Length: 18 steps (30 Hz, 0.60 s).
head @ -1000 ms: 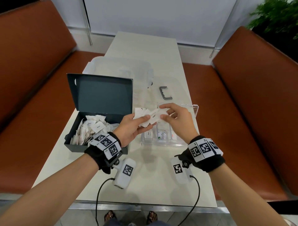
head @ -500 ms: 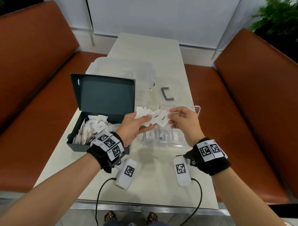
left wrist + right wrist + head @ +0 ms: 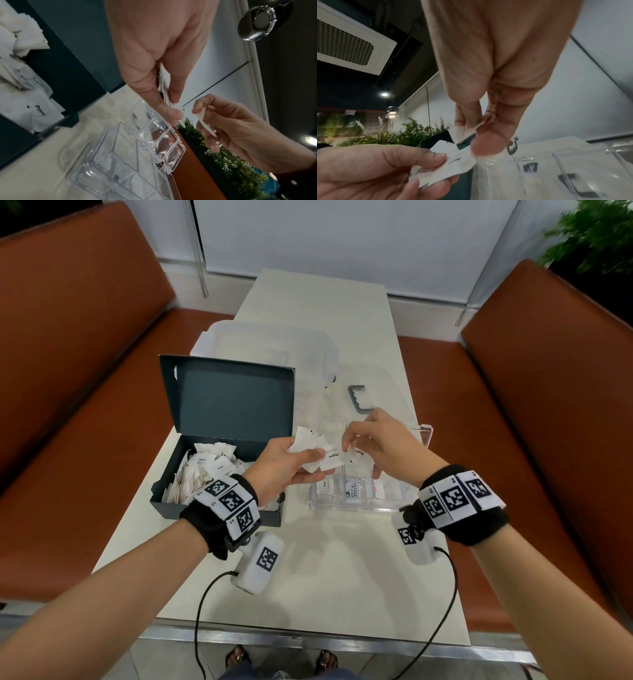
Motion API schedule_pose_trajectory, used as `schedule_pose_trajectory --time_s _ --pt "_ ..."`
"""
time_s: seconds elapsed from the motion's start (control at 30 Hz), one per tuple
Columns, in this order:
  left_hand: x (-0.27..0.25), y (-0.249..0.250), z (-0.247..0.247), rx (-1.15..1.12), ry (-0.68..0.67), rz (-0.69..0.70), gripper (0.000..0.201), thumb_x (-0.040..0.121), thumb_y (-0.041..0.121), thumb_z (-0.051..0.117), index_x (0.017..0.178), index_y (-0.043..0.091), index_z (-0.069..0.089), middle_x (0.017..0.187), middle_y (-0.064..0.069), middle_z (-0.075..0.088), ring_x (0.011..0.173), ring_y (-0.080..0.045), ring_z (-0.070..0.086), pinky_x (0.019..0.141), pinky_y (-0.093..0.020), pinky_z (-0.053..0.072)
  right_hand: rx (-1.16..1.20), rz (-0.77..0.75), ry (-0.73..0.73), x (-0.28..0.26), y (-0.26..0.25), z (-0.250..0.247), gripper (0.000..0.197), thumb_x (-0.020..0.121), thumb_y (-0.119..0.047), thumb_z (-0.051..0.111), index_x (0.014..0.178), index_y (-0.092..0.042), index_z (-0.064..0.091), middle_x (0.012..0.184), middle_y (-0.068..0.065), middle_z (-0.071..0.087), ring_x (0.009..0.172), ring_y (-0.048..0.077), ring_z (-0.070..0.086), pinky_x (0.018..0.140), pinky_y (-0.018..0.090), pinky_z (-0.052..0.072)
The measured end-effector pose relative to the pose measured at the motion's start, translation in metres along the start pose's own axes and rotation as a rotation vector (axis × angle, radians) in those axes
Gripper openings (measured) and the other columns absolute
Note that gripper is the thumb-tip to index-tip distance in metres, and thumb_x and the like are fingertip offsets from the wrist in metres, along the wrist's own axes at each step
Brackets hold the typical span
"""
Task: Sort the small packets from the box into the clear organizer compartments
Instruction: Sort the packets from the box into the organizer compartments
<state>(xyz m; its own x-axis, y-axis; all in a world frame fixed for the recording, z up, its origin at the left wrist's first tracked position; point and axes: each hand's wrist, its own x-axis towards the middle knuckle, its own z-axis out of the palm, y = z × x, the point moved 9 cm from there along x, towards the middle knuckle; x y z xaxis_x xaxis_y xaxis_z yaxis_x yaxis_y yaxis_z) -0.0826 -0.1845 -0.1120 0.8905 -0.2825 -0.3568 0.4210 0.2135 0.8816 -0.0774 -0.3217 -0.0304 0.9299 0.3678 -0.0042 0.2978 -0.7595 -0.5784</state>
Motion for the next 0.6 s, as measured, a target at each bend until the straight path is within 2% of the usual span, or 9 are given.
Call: schedule_pose_trajectory --time_s 0.07,0.13,0.2,0.3,0.5,0.6 --pt "-0.002 0.0 0.003 0.058 -0.044 -0.006 0.026 0.089 0.009 0.067 0.113 0.0 0.063 0.105 -0.016 0.072 0.089 -0.03 0.073 0.071 -0.026 0.06 -0.081 -0.056 -0.04 0.003 -0.007 0.003 0.02 0.094 -0.003 0.052 0.097 -0.015 0.068 0.086 0.002 0.042 0.07 0.013 0.05 0.049 0.024 0.052" --pt "-0.004 -0.001 0.006 0.083 -0.089 -0.019 0.025 0.09 0.01 0.067 0.113 0.001 0.063 0.105 -0.016 0.073 0.091 -0.031 0.073 0.075 -0.028 0.06 -0.052 -0.084 -0.029 0.004 -0.011 0.004 0.011 0.089 -0.004 0.063 0.096 -0.012 0.066 0.082 0.0 0.046 0.07 0.012 0.049 0.053 0.024 0.052" --pt "-0.006 -0.002 0.01 0.083 -0.132 -0.028 0.026 0.09 0.009 0.066 0.115 0.0 0.063 0.106 -0.016 0.073 0.091 -0.032 0.072 0.076 -0.028 0.06 -0.031 -0.117 -0.014 0.003 -0.014 0.007 0.015 0.083 -0.007 0.071 0.094 -0.01 0.061 0.085 0.004 0.053 0.073 0.012 0.05 0.059 0.016 0.048" --pt "-0.009 -0.002 0.014 0.057 -0.173 -0.034 0.028 0.089 0.009 0.066 0.115 -0.001 0.063 0.107 -0.016 0.072 0.092 -0.031 0.072 0.074 -0.025 0.06 -0.004 -0.147 0.032 0.004 -0.014 0.011 0.02 0.079 -0.005 0.074 0.089 -0.008 0.057 0.086 0.005 0.056 0.071 0.003 0.048 0.066 0.006 0.038" --pt "-0.008 -0.002 0.018 0.052 -0.193 -0.022 0.029 0.085 0.009 0.069 0.113 0.0 0.065 0.107 -0.012 0.073 0.093 -0.03 0.072 0.07 -0.022 0.058 0.095 -0.159 0.082 0.004 -0.01 0.014 0.025 0.078 -0.006 0.075 0.087 -0.015 0.053 0.082 -0.005 0.053 0.072 0.001 0.049 0.066 0.007 0.039" --pt "-0.006 0.0 0.014 0.048 -0.161 -0.015 0.025 0.085 0.005 0.069 0.11 0.001 0.065 0.101 -0.012 0.075 0.089 -0.03 0.073 0.068 -0.022 0.058 0.166 -0.091 0.159 0.002 0.003 0.004 0.02 0.08 -0.017 0.076 0.089 -0.014 0.059 0.087 -0.006 0.057 0.073 0.002 0.053 0.066 0.008 0.042"
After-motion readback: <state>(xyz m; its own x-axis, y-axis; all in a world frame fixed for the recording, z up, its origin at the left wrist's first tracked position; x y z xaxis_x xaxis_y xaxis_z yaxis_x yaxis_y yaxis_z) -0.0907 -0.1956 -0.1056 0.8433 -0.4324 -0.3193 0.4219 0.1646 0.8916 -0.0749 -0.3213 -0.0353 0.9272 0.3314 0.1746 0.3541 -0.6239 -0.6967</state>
